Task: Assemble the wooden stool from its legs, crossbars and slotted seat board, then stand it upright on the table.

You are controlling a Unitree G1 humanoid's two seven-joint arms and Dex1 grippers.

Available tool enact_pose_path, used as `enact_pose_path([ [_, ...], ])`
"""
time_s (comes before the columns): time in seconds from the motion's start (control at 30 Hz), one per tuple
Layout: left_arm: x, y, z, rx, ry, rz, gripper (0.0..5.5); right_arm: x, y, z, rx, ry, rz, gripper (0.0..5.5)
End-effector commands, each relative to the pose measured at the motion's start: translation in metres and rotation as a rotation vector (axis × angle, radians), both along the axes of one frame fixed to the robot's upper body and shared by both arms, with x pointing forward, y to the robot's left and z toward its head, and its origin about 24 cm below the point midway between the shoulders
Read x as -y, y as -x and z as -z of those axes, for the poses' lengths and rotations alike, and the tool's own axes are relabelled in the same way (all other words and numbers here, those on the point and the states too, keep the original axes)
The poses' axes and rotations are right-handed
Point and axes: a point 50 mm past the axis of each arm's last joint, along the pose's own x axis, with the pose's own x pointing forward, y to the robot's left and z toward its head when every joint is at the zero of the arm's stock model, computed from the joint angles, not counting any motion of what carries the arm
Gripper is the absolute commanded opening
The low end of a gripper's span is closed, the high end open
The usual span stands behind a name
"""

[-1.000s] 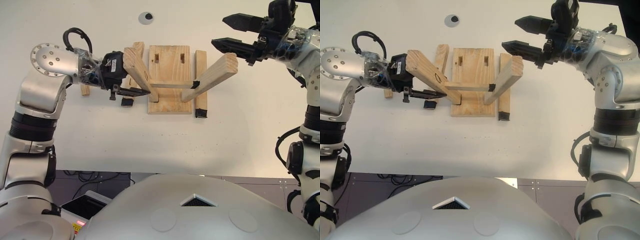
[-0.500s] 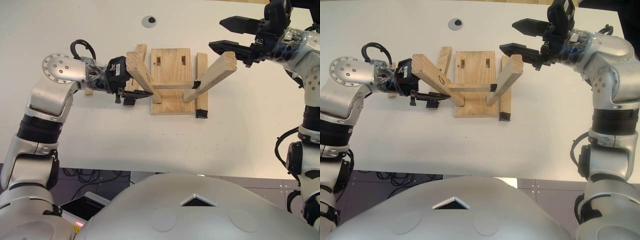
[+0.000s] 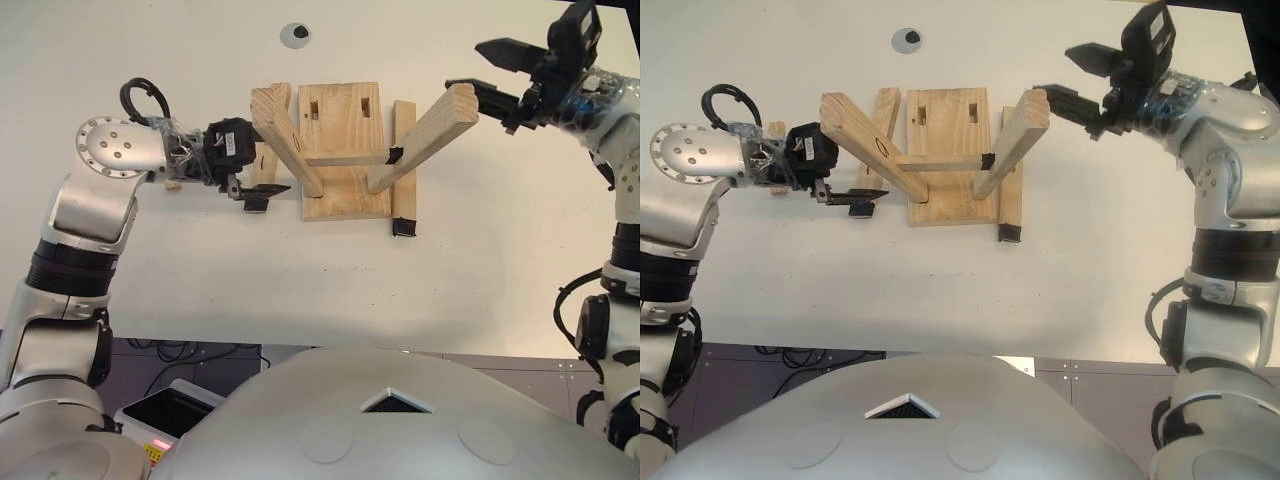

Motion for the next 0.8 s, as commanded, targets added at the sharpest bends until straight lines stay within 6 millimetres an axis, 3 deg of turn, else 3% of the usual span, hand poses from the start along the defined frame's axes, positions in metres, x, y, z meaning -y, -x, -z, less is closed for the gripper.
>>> enact_pose_path([
  [0.03, -0.024, -0.012, 0.007, 0.059, -0.087, -0.152, 3.57, -0.026, 0.001, 0.040, -0.060, 0.043, 0.036, 3.73],
  [0.23, -0.028, -0.028, 0.058, 0.085, -0.109, -0.404, 3.57, -0.052, 0.000, 0.083, -0.142, 0.122, 0.114, 3.73],
  [0.33, -0.021, -0.027, 0.079, 0.072, -0.081, -0.474, 3.57, -0.054, 0.000, 0.098, -0.177, 0.213, 0.128, 3.73],
  [0.43, -0.017, -0.024, 0.085, 0.069, -0.051, -0.500, 3.57, -0.045, 0.001, 0.108, -0.196, 0.315, 0.154, 3.73],
  [0.57, -0.018, -0.022, 0.085, 0.065, -0.027, -0.526, 3.57, -0.024, 0.002, 0.104, -0.196, 0.362, 0.200, 3.73],
  [0.8, -0.039, 0.002, 0.099, -0.004, -0.050, -0.595, 3.57, 0.010, 0.005, 0.089, -0.188, 0.403, 0.224, 3.73],
])
